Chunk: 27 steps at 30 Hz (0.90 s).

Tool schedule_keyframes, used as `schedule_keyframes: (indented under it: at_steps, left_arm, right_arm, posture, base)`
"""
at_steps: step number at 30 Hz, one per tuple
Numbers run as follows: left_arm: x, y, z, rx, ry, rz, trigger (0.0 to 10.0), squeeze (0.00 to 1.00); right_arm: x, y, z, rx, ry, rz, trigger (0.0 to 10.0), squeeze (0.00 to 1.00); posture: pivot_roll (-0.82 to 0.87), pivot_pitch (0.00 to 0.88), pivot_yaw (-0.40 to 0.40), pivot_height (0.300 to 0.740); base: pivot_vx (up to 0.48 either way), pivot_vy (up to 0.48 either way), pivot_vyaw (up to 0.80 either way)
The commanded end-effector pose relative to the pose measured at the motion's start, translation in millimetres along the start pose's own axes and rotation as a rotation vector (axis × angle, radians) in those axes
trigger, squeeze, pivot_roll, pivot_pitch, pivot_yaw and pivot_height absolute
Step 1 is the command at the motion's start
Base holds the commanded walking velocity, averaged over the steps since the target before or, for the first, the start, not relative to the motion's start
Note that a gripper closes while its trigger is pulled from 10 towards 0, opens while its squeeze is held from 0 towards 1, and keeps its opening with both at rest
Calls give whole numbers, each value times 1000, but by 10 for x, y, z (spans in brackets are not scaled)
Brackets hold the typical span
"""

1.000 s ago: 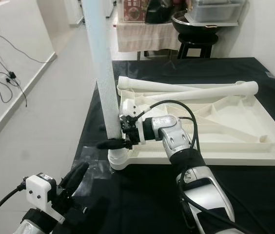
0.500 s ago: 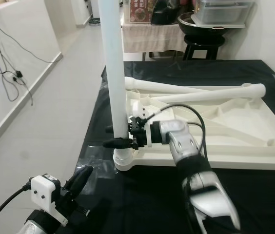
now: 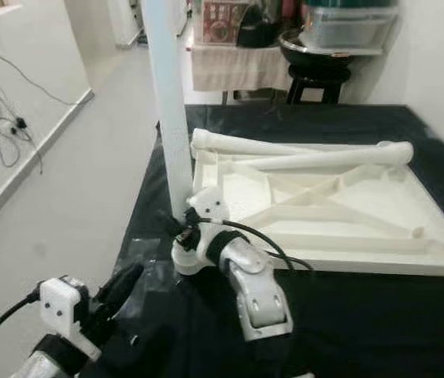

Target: Building children table

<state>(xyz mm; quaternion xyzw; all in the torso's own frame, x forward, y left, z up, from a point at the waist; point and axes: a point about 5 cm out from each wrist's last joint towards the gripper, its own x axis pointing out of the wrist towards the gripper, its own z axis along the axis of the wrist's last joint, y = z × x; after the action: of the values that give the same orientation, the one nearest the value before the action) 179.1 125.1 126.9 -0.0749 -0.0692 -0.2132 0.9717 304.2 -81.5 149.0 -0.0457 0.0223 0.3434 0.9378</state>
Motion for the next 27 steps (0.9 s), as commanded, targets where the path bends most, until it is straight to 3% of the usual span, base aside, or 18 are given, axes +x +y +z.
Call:
schedule_keyframes:
  at_steps: [1, 2, 4, 6, 9, 10, 11, 13, 18, 23, 24, 25, 27]
  left_arm:
    - [-22, 13, -44, -2, 32, 3, 10000, 0]
    - [-15, 17, -42, 0, 31, 7, 10000, 0]
    - [-7, 22, -39, 0, 30, 9, 10000, 0]
    - [9, 32, -40, 0, 30, 9, 10000, 0]
    - [24, 39, -44, 0, 31, 8, 10000, 0]
    - [32, 42, -47, 1, 31, 8, 10000, 0]
    - [32, 42, -47, 1, 31, 8, 10000, 0]
    - [45, 45, -54, 2, 31, 7, 10000, 0]
    - [61, 49, -60, 4, 30, 7, 10000, 0]
    - [65, 49, -61, 4, 30, 7, 10000, 0]
    - [70, 46, -64, 5, 30, 8, 10000, 0]
    - [73, 43, -64, 5, 30, 7, 10000, 0]
    - [75, 41, -64, 5, 30, 7, 10000, 0]
  right_arm:
    - [-119, -107, -421, 61, 191, -87, 0, 0]
    - [-109, -59, -355, 71, 171, -45, 10000, 1000]
    - [-68, -34, -254, 117, 127, 14, 10000, 1000]
    - [40, 20, 55, 165, -15, 194, 10000, 1000]
    - [82, 46, 262, 148, -69, 365, 10000, 1000]
    - [82, 30, 316, 85, -64, 493, 10000, 0]
    - [82, 30, 316, 85, -64, 493, 10000, 0]
    - [64, -34, 356, 3, -27, 701, 10000, 0]
    - [81, -169, 337, -35, 45, 886, 10000, 0]
    - [117, -210, 333, -25, 60, 898, 10000, 0]
    - [176, -265, 328, -5, 74, 890, 824, 0]
    - [183, -289, 330, 2, 71, 882, 0, 0]
    - [183, -304, 332, 4, 68, 878, 0, 0]
  posture:
    - [-7, 86, 12, 740]
    - [-9, 85, 12, 740]
    - [-12, 83, 16, 740]
    - [-11, 79, 18, 740]
    - [-9, 74, 19, 740]
    - [-4, 66, 19, 740]
    - [-4, 66, 19, 740]
    - [1, 62, 16, 740]
    - [9, 55, 13, 740]
    - [14, 53, 10, 740]
    - [16, 53, 10, 740]
    - [15, 55, 10, 740]
    - [15, 55, 10, 740]
  base:
    - [0, 0, 0]
    - [0, 0, 0]
    - [0, 0, 0]
    - [0, 0, 0]
    - [0, 0, 0]
    - [0, 0, 0]
    - [0, 0, 0]
    - [0, 0, 0]
    - [0, 0, 0]
    - [0, 0, 0]
    - [0, 0, 0]
    - [0, 0, 0]
    - [0, 0, 0]
